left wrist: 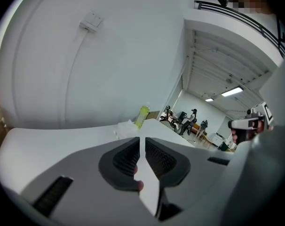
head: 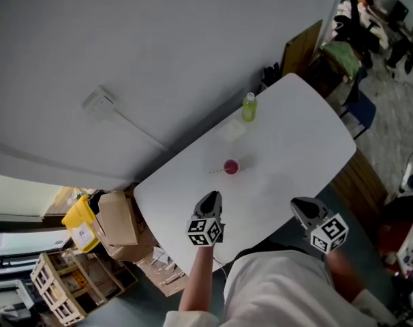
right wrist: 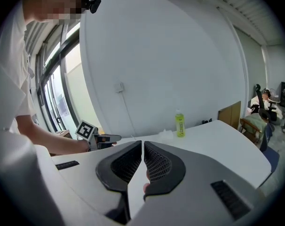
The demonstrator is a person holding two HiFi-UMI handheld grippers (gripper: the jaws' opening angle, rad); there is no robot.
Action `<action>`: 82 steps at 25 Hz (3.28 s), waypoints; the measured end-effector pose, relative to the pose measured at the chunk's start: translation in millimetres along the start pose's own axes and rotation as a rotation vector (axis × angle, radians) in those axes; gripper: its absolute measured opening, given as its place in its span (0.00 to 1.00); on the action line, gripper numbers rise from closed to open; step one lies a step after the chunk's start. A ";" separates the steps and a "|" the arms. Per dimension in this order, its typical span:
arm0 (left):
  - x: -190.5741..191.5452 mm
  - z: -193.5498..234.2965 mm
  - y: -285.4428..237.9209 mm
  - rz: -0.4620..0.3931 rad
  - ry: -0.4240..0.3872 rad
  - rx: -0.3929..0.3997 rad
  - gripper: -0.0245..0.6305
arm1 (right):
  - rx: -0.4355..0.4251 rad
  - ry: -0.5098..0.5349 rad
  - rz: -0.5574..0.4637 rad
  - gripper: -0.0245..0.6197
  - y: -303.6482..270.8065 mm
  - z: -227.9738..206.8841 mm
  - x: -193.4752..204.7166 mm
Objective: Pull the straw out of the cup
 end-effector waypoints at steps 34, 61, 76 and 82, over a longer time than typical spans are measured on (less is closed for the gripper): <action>-6.9 54.2 -93.4 0.021 0.141 -0.033 0.08 | 0.081 -0.058 0.124 0.10 -22.1 -7.4 17.8; -18.2 -21.6 14.1 -0.171 0.071 -0.096 0.07 | -0.035 -0.008 0.029 0.10 26.1 -23.7 31.5; 44.4 -107.0 105.6 -0.320 0.107 -0.241 0.07 | -0.176 0.075 -0.005 0.10 93.2 -40.4 52.2; 70.1 -148.6 143.6 -0.363 0.126 -0.252 0.07 | -0.240 0.128 -0.009 0.10 113.1 -41.9 61.7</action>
Point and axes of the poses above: the fingertips, and each gripper's own axes: y backward along the fingers, z to its left, x out of its underside, the point moved 7 cm from there along y, backward along the fingers, and after that the axes turned 11 degrees about y, right-handed, at the moved point
